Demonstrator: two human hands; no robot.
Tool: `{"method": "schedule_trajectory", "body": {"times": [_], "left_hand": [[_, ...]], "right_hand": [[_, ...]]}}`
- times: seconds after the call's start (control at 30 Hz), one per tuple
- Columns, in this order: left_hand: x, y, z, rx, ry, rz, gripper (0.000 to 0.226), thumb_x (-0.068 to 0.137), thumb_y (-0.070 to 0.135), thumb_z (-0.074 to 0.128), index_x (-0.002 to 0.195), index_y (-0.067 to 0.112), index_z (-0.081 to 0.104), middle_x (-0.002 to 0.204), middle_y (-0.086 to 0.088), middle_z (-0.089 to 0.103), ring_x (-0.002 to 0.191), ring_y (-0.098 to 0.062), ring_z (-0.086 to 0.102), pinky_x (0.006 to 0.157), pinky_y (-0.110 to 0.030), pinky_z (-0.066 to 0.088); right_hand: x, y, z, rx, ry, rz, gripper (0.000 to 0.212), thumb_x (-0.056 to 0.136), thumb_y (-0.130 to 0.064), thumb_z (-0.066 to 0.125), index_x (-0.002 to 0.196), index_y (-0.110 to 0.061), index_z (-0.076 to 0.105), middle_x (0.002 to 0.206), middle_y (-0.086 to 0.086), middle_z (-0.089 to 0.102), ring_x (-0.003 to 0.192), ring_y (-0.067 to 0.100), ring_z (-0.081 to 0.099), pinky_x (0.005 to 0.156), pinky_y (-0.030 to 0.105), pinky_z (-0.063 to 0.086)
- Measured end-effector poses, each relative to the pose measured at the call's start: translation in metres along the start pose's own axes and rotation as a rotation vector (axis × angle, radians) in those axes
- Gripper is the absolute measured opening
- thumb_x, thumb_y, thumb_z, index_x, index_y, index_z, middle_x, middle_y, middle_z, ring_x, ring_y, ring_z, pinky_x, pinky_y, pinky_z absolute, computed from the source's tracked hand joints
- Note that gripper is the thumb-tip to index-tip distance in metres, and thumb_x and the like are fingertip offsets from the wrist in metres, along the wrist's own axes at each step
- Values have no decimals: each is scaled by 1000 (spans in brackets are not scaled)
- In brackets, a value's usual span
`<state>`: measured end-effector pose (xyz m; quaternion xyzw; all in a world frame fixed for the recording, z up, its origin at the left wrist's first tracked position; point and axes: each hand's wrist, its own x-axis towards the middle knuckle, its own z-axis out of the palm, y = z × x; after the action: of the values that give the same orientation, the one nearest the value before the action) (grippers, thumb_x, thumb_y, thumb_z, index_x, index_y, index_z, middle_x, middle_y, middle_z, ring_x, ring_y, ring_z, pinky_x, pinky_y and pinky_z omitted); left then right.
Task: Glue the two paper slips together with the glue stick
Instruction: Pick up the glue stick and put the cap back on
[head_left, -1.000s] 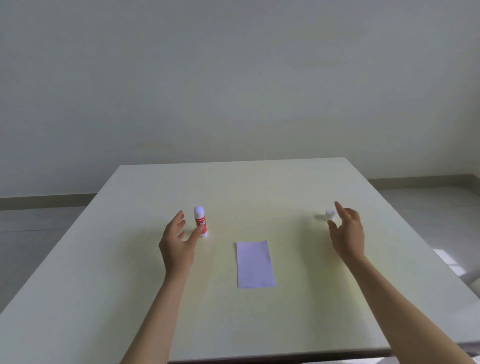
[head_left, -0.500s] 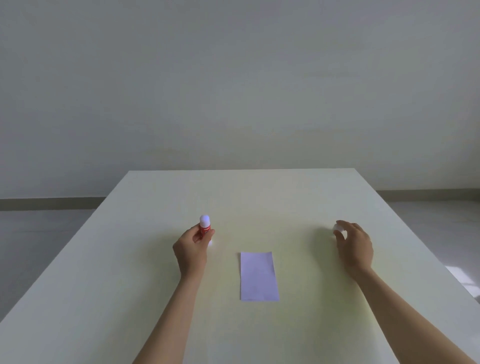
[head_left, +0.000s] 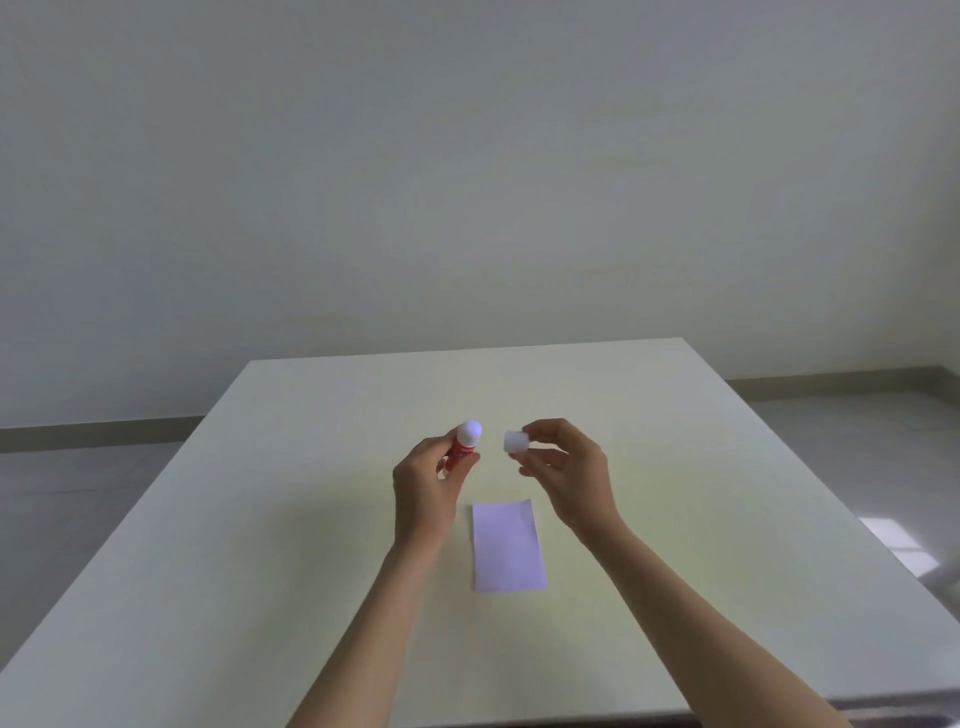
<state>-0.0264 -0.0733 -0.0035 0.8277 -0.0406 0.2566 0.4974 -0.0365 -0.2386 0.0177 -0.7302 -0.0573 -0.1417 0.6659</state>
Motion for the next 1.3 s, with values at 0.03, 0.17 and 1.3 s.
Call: {"method": "schedule_trajectory", "body": {"times": [0.03, 0.17, 1.3], "left_hand": [[-1, 2, -1, 18, -10, 31, 16, 79, 11, 73, 95, 17, 72, 73, 18, 60, 71, 4, 59, 64, -3, 40], [-4, 7, -4, 61, -60, 111, 20, 81, 12, 72, 99, 19, 72, 72, 20, 58, 74, 8, 56, 62, -3, 37], [-3, 29, -24, 423, -156, 405, 34, 79, 19, 74, 112, 14, 68, 94, 0, 72, 81, -20, 67, 60, -31, 54]], "right_hand": [[-1, -3, 3, -8, -10, -6, 14, 82, -8, 72, 91, -15, 63, 91, -7, 69, 74, 11, 73, 64, 21, 59], [-4, -10, 4, -37, -23, -19, 16, 81, -4, 71, 93, -11, 63, 91, -7, 69, 73, 6, 73, 64, 18, 58], [0, -34, -3, -470, -171, -194, 27, 79, -19, 74, 104, -14, 67, 80, -10, 66, 56, 11, 63, 58, 16, 49]]}}
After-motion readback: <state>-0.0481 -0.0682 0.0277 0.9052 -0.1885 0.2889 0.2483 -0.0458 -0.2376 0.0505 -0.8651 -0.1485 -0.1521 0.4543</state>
